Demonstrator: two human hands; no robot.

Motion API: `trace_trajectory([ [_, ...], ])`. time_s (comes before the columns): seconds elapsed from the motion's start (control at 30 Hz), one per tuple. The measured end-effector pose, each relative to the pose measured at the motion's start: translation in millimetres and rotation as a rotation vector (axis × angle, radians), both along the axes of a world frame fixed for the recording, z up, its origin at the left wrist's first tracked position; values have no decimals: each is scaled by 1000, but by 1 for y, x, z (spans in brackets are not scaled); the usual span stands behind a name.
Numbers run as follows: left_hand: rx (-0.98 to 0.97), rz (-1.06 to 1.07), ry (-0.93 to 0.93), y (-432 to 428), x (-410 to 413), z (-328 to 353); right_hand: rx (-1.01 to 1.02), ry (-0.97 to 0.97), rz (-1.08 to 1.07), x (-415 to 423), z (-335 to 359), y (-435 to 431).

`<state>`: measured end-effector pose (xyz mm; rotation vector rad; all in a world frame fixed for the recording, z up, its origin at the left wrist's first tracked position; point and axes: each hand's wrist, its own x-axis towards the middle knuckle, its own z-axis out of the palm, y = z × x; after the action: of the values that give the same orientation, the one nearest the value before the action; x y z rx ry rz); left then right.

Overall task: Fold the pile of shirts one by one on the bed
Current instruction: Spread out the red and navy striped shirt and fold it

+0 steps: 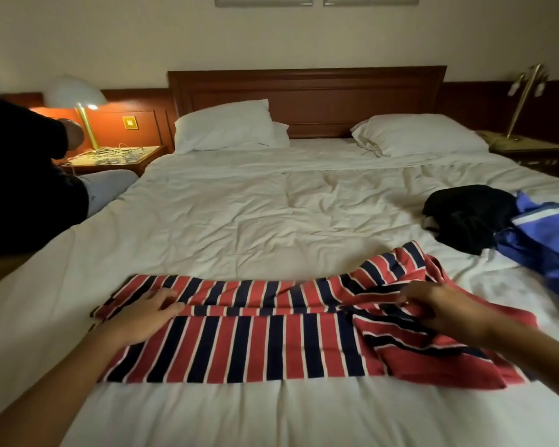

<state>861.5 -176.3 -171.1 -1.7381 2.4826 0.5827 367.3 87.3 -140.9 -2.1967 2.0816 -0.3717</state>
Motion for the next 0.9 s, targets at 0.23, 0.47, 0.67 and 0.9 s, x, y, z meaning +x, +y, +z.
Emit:
trace_trajectory([
  [0.23, -115, -30, -121, 3, -56, -13, 252, -369, 15, 2, 31, -21],
  [0.47, 15, -52, -122, -11, -84, -41, 563, -499, 42, 1, 46, -68],
  [0.67, -271, -11, 70, -44, -70, -40, 193, 307, -451, -56, -29, -109],
  [0.9, -496, -104, -2, -92, -46, -45, -149, 372, -483, -90, -64, -106],
])
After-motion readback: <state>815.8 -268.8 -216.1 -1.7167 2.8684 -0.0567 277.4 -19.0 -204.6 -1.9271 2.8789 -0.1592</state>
